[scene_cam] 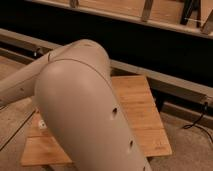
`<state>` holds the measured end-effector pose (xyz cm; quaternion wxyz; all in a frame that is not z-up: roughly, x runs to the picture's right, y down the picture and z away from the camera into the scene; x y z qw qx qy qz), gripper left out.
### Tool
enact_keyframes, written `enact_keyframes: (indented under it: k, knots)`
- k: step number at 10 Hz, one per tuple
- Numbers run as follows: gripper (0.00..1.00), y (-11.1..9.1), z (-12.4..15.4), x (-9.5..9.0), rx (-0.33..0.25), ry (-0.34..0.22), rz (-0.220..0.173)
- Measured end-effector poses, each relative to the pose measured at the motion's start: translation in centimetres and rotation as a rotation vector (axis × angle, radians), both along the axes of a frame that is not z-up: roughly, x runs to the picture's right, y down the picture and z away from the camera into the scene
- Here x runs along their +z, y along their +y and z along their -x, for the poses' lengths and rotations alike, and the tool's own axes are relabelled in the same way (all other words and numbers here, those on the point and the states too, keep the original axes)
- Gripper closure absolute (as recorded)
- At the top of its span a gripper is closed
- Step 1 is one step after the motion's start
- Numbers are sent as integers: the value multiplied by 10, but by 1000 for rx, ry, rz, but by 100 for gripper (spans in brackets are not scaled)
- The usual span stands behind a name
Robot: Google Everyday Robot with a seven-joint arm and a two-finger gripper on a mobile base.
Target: Place the eraser in the ceramic cup
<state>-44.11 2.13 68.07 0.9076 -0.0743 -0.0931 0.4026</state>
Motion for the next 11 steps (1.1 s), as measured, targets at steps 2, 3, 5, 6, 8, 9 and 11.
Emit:
enact_keyframes:
  k: [2,3,5,6,8,9,11]
  knots:
    - [100,-18,-6,15,21,37,-1]
    - [100,-27,-9,22,32,49,3]
    - [100,-46,-22,34,60,66,13]
    - [100,-57,-30,39,77,65,17]
    - [100,-76,-49,48,109,67,24]
    - [100,-85,-59,53,125,68,26]
    - [100,-99,-79,61,157,68,35]
